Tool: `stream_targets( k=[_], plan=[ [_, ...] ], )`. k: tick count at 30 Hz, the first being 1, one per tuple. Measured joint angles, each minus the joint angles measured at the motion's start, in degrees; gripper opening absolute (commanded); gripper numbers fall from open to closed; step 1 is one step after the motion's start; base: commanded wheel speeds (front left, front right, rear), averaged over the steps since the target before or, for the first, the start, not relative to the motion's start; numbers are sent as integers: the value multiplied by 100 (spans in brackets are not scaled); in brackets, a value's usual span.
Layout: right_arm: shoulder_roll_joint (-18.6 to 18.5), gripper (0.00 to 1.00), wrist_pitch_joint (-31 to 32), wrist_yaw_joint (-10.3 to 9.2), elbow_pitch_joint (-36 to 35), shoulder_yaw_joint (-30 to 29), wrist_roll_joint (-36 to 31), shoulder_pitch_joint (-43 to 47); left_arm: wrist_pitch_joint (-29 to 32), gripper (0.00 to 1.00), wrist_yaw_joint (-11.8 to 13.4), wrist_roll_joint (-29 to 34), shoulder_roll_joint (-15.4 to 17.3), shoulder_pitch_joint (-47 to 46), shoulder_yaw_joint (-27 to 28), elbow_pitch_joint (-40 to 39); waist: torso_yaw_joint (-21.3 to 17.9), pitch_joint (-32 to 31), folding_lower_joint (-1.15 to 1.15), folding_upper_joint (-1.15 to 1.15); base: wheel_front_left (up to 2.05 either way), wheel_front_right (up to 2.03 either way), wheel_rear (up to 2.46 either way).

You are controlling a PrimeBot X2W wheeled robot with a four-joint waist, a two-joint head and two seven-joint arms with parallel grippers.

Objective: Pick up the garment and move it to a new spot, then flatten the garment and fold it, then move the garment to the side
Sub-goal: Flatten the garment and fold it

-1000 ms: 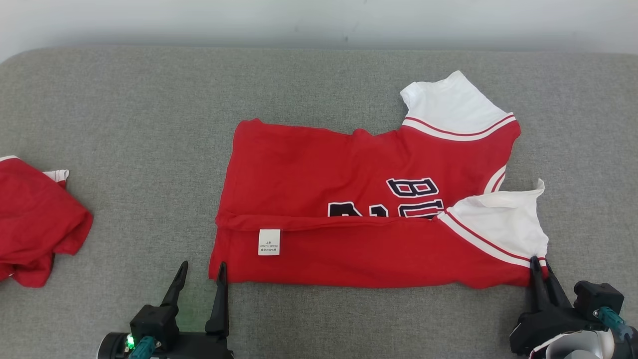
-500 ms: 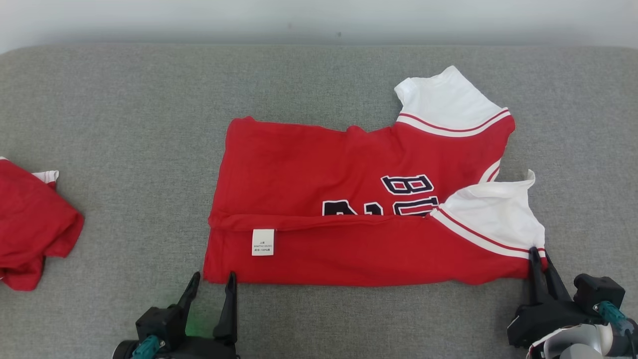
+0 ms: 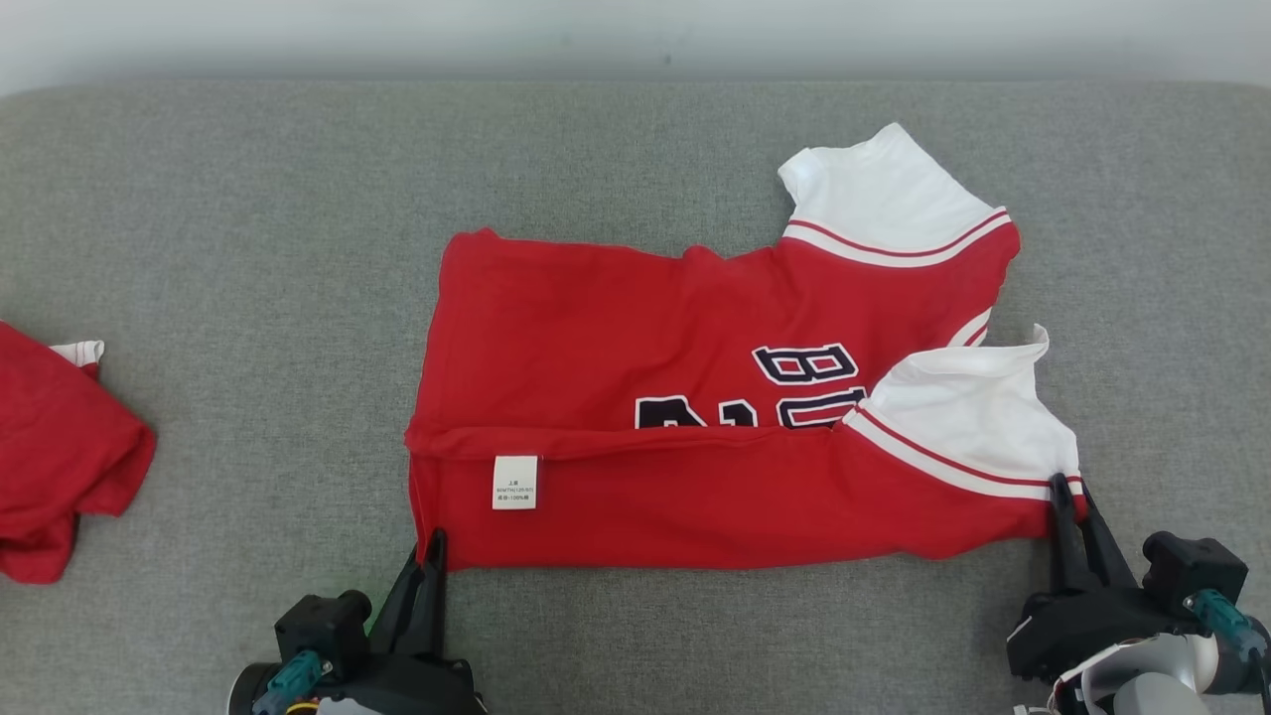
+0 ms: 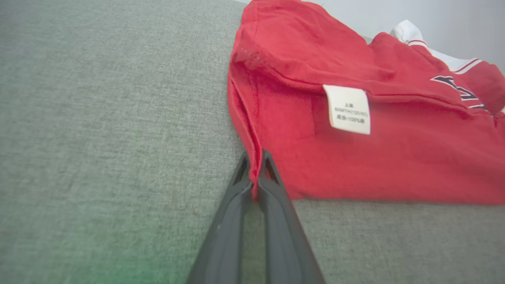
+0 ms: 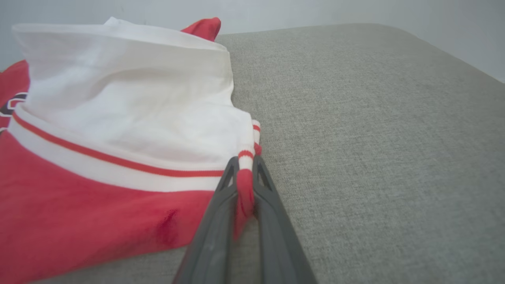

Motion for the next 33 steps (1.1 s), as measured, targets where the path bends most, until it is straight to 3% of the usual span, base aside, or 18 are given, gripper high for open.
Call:
stream_targets(
  k=[9, 24, 33],
  plan=[
    [115, 0, 0, 0, -230, -91, 0, 213, 1, 0, -48, -33, -3, 321, 149, -63, -37, -306, 0, 0, 0, 0, 0],
    [272, 0, 1, 1, -425, -175, 1, 1179, 1, 0, -91, 207, -12, 1407, 543, -41, -253, -1390, -2, -1, 0, 0, 0],
    [348, 0, 4, 2, -504, -233, 33, 1706, 1, 0, -90, 263, -15, 1924, 452, 148, -355, -1687, -2, -1, 0, 0, 0]
  ],
)
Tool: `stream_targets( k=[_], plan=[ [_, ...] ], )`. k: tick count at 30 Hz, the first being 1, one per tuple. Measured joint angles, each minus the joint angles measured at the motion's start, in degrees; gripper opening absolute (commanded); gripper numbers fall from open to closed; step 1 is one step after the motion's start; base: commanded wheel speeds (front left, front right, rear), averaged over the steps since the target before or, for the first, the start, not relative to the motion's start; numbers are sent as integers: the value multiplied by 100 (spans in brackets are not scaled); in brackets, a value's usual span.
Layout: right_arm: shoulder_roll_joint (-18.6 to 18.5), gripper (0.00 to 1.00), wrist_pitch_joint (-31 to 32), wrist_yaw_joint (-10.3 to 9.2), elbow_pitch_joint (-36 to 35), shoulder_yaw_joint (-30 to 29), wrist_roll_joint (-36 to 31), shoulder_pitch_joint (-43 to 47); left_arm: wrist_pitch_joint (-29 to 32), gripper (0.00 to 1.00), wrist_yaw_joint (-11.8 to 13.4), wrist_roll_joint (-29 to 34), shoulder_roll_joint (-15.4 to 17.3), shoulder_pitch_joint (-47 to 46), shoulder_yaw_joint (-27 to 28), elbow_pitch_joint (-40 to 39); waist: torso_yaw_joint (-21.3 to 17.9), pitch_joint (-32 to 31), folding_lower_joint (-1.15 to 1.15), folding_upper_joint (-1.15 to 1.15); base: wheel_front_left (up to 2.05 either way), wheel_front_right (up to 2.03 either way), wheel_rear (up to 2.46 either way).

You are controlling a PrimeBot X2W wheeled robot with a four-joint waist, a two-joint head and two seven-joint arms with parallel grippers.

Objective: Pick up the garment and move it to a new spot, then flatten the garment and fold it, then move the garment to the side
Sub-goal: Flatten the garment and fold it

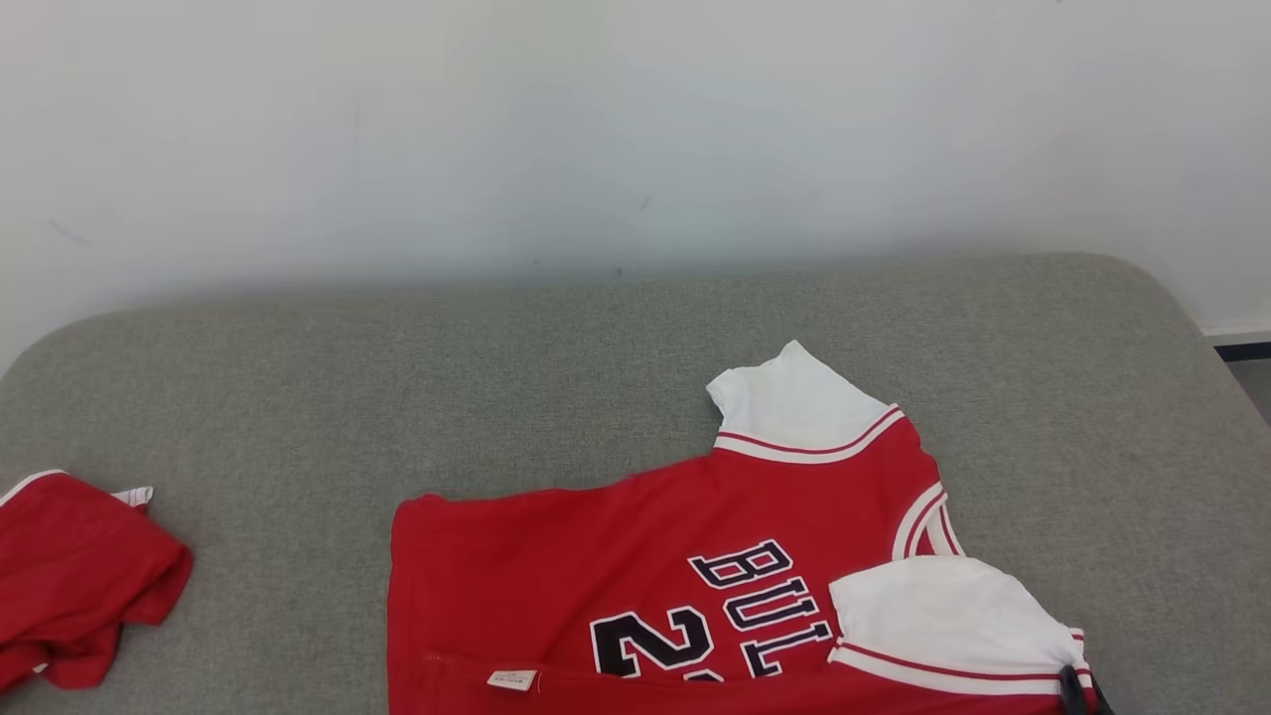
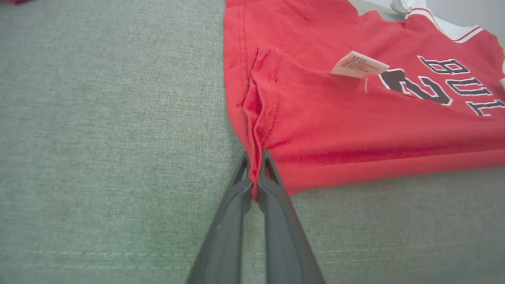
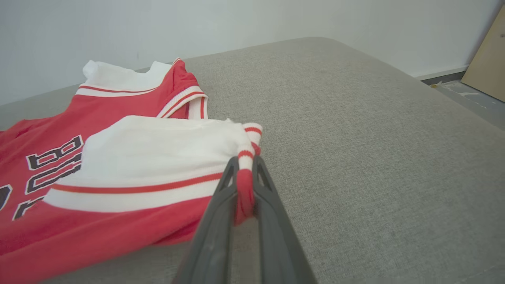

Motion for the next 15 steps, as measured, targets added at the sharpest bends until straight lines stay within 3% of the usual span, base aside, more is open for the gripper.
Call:
stream_targets(
  k=[4, 5, 6, 7, 15],
  plan=[
    [19, 0, -1, 0, 53, -26, -8, 79, 0, 0, 64, 0, -1, 56, -49, 33, 22, 40, 0, 0, 0, 0, 0],
    [23, 0, 0, 0, 98, -26, -20, 79, 0, 4, 108, 0, 0, 50, -54, 31, 29, 60, 1, 0, 0, 0, 0],
    [26, 47, 0, 0, 130, -30, -35, 77, 0, 48, 125, 1, 0, 42, -59, 25, 37, 82, 1, 0, 0, 0, 0],
    [33, 100, 0, 0, 133, -41, -35, 70, 0, 97, 157, 19, 0, 31, -66, 15, 46, 104, 1, 0, 0, 0, 0],
    [27, 100, -4, -2, -215, -69, -142, -260, 0, 100, 252, 180, 18, -282, -5, -456, 144, 341, 1, 0, 0, 0, 0]
  ],
)
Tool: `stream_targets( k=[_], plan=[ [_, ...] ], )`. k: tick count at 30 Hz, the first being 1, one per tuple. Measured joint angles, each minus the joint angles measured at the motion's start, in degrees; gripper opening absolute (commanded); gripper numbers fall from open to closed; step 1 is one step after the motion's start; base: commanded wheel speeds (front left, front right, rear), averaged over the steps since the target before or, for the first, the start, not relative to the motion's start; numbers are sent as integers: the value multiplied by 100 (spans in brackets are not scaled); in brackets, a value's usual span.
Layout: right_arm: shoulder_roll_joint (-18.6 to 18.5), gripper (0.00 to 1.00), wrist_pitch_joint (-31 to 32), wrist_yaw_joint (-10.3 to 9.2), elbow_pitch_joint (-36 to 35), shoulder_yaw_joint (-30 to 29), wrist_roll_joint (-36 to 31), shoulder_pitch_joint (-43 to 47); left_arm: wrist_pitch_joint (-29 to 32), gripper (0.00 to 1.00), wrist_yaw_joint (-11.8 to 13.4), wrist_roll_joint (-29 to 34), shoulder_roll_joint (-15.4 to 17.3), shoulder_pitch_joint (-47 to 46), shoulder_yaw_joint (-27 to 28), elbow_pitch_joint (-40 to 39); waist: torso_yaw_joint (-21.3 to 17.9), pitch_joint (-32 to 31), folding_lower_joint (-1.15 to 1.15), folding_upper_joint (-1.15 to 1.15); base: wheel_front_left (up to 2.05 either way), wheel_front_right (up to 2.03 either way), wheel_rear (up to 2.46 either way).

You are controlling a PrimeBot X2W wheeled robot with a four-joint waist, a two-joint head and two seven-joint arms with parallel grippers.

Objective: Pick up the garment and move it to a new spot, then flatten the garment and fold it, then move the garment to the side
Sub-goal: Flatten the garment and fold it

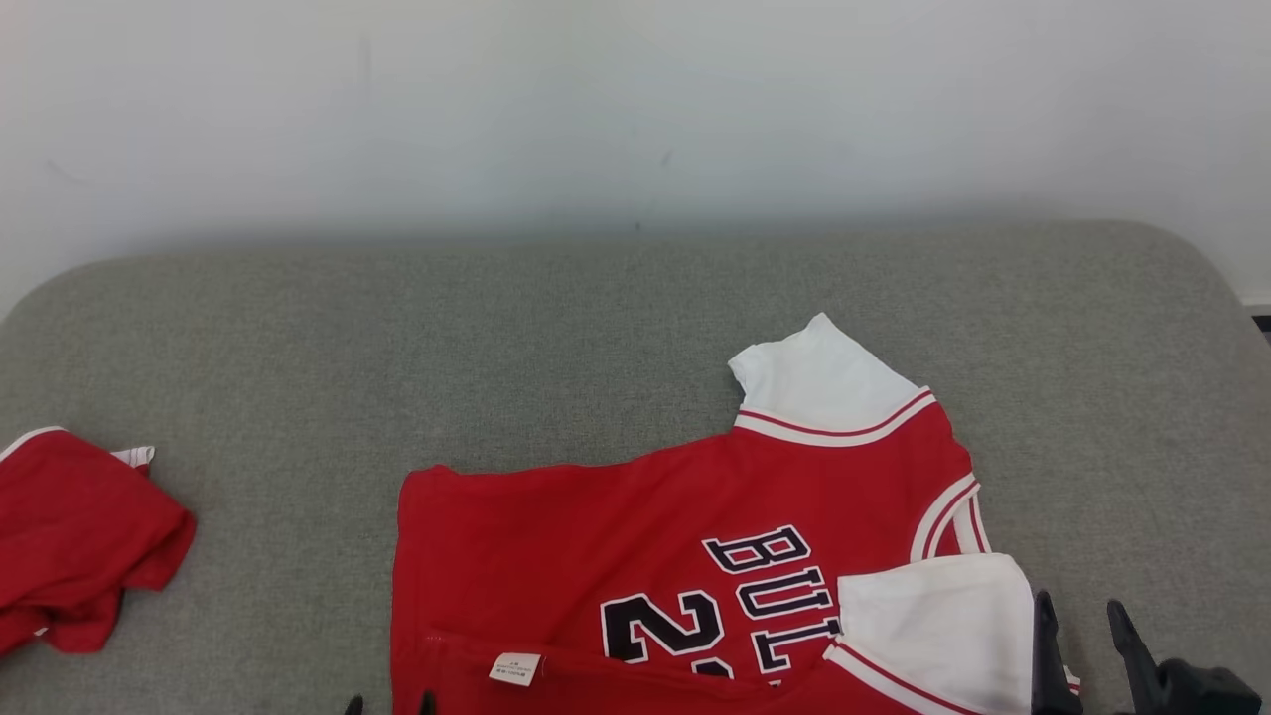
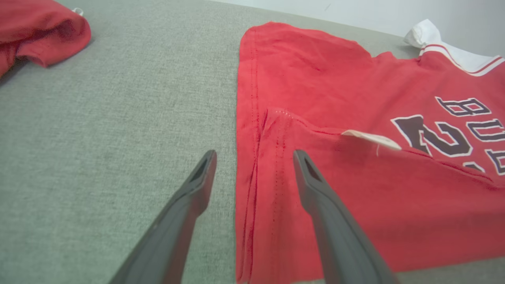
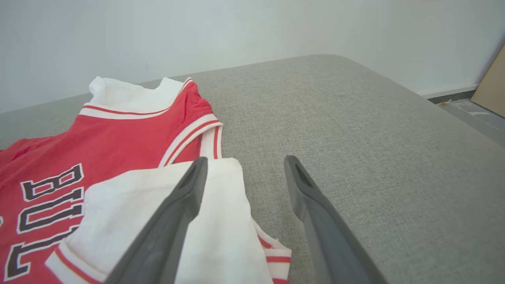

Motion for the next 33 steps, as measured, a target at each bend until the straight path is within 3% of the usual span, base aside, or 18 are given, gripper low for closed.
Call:
stream_targets(
  k=[9, 20, 33],
  plan=[
    [-45, 100, 0, 0, -147, 379, 5, -822, 0, 100, -64, 225, 1, -1132, 112, 33, 167, 387, 1, 1, 0, 0, 0],
    [-197, 100, 1, 0, -55, 859, 82, -1604, 0, 100, -148, 538, 118, -3015, 59, 1501, 262, 789, 2, 1, 0, 0, 0],
    [-291, 100, 1, 0, -36, 990, 18, -2093, 0, 100, -49, 695, 101, -4207, -256, 3262, 143, 1260, 1, 1, 0, 0, 0]
  ],
)
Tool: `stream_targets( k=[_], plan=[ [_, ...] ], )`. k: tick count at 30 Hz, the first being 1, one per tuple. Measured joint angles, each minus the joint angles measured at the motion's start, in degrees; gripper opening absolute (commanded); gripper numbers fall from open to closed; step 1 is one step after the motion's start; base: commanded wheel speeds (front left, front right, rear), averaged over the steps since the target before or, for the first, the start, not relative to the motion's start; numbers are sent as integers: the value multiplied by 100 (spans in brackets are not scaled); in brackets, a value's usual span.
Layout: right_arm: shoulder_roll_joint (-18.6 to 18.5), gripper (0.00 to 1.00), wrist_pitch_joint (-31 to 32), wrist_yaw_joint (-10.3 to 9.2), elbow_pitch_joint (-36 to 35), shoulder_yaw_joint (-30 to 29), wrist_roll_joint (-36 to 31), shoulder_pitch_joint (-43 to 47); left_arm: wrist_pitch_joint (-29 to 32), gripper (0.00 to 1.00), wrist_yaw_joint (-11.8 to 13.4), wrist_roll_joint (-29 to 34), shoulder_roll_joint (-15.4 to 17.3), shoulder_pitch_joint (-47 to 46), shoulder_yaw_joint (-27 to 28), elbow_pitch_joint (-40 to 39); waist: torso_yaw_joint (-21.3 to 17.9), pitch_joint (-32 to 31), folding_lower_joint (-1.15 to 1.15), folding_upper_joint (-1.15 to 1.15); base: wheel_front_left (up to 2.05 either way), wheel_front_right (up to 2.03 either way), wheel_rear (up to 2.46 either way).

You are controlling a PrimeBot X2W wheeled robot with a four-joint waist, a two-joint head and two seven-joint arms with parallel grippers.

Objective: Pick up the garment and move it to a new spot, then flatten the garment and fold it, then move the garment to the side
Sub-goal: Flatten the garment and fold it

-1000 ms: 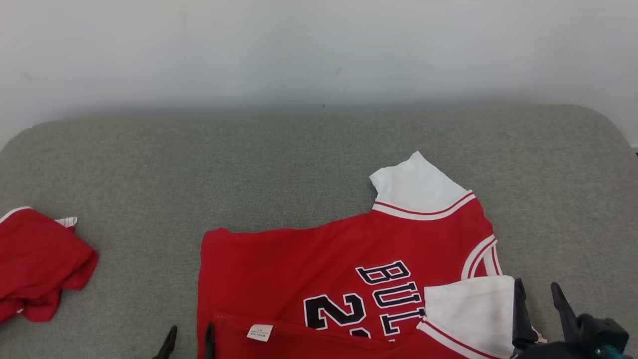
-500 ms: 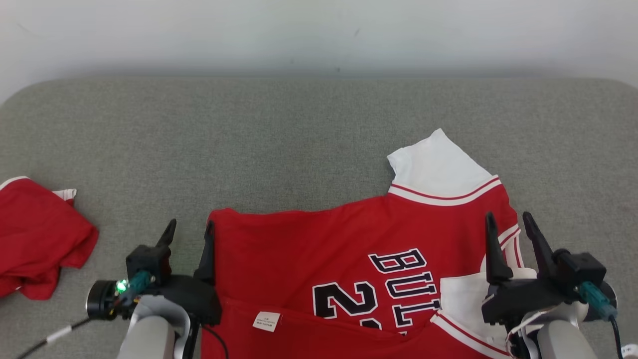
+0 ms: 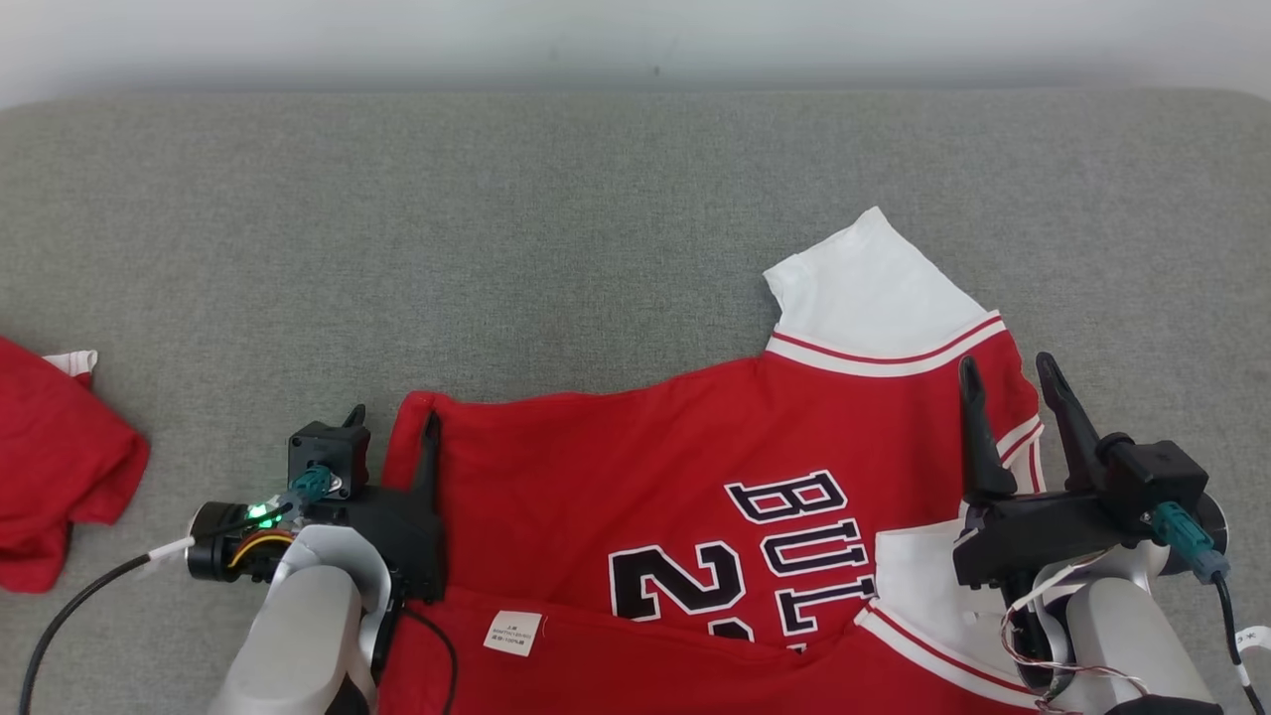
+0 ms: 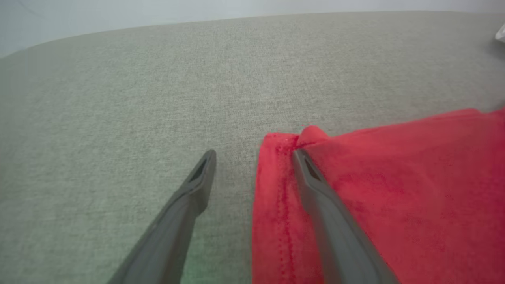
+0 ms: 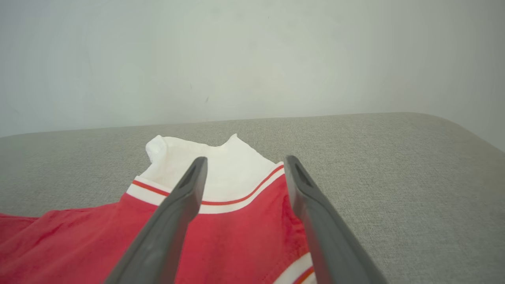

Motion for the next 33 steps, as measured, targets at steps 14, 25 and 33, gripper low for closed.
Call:
stream_targets(
  k=[14, 25, 33],
  plan=[
    [-814, 100, 66, 0, 948, 649, 36, -1334, -25, 0, 8, -40, -112, -425, -375, 527, 127, 228, -1, -1, 0, 0, 0],
    [-1363, 100, 1090, 0, 2571, 1591, 385, -2995, -18, 0, 54, -602, -114, -434, -929, 43, 575, 396, -1, 0, 0, 0, 0],
    [-1522, 98, 1537, 0, 3318, 2071, 570, -3559, -26, 0, 209, -1068, -114, -402, -1477, -183, 825, 602, -1, -1, 0, 0, 0]
  ],
)
